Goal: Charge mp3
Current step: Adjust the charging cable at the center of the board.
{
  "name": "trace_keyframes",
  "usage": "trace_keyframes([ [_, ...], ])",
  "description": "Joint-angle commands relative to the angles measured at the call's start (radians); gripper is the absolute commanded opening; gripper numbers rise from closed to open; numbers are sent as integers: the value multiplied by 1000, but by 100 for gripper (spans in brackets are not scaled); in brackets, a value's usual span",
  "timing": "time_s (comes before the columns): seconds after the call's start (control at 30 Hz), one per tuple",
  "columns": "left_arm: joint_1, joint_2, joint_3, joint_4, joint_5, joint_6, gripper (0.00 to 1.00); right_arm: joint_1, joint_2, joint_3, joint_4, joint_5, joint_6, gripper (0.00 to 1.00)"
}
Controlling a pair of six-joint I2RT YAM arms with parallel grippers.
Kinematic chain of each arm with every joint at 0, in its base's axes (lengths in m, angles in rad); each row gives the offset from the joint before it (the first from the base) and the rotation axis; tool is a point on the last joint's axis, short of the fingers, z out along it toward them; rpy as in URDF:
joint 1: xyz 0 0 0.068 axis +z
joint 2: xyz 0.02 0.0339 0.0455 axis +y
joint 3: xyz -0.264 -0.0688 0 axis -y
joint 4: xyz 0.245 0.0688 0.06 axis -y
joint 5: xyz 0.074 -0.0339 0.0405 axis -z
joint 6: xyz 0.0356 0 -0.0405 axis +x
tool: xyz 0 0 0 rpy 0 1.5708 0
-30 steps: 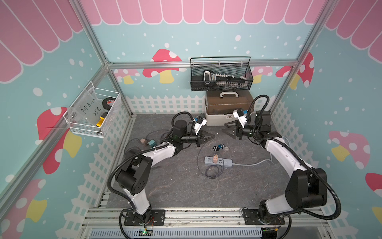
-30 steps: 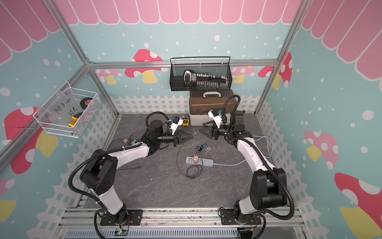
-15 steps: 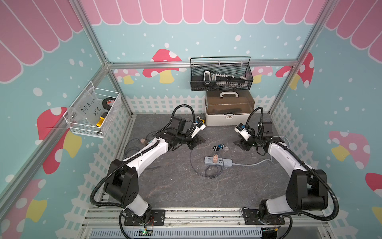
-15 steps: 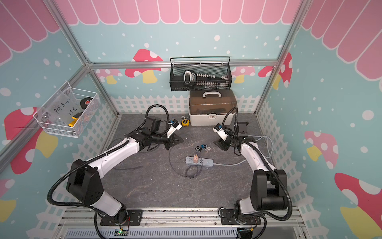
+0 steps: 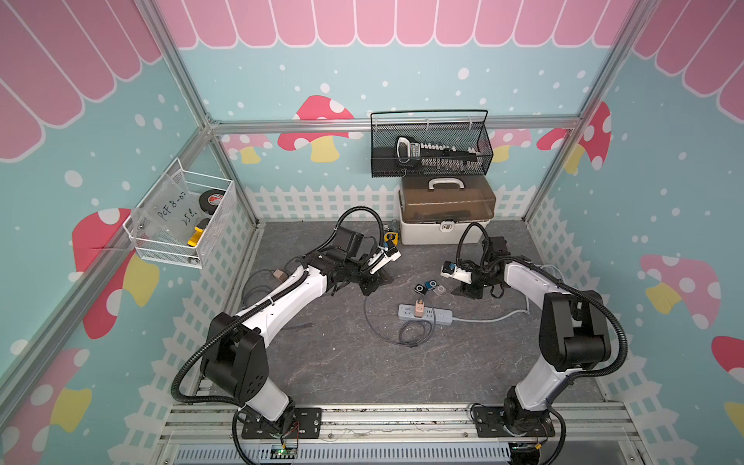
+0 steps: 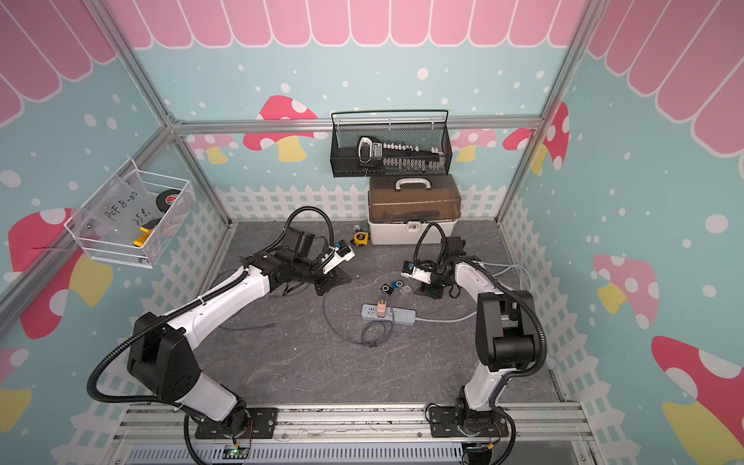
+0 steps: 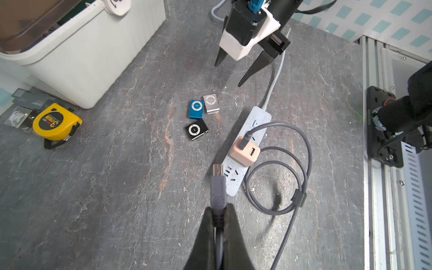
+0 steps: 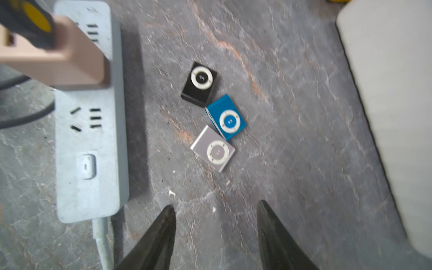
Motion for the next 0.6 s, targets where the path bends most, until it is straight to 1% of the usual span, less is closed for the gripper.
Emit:
trace_keyframes([
  [0.0, -18, 22, 40, -34, 4, 83, 0, 34, -82, -2, 18, -140, -76, 52],
  [0.17, -27, 47, 74, -32, 2, 125, 0, 49, -160, 31, -21, -323, -37, 50],
  [0.3, -47, 79, 113, -32, 2, 150, 0, 80, -186, 40, -11, -461, 14, 49],
  [0.37, -54, 93, 127, -31, 15, 157, 0, 100, -190, 38, 29, -497, 56, 49],
  [0.57, -92, 115, 153, -27, 17, 169, 0, 141, -167, 37, 116, -543, 154, 49],
])
